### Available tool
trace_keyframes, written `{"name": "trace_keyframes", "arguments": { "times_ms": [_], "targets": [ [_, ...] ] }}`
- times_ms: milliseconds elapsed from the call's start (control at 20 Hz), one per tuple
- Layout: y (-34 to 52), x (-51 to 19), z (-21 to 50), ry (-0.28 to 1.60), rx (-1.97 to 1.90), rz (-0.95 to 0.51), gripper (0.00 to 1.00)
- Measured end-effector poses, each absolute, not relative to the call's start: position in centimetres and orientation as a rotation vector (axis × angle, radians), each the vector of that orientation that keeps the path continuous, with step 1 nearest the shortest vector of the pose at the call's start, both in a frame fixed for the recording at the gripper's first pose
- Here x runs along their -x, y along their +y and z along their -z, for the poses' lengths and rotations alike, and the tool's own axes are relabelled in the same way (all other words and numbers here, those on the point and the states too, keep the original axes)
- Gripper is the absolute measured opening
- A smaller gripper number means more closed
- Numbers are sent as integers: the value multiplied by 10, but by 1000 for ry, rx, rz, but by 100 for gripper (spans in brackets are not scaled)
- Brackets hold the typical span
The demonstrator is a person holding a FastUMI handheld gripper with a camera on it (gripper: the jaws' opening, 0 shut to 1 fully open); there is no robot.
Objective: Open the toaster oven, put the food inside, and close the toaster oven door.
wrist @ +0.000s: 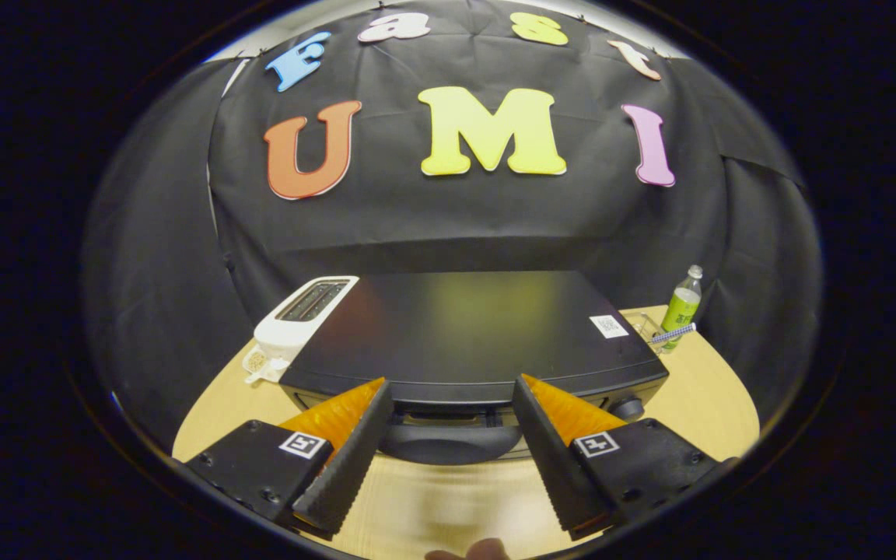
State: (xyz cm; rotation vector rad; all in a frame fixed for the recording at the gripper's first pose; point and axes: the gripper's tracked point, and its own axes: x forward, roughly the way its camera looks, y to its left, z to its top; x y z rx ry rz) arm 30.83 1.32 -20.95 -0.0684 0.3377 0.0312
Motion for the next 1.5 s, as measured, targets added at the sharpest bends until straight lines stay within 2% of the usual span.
{"name": "trace_keyframes", "arguments": {
  "times_ms": [300,650,1150,1500],
  "targets": [
    [9,-311,223,322,71,6,100],
    [13,-276,237,371,91,0,100],
    [6,-208,296,489,129,-14,100],
    [-3,-179,348,639,105,-34,100]
  ]
}}
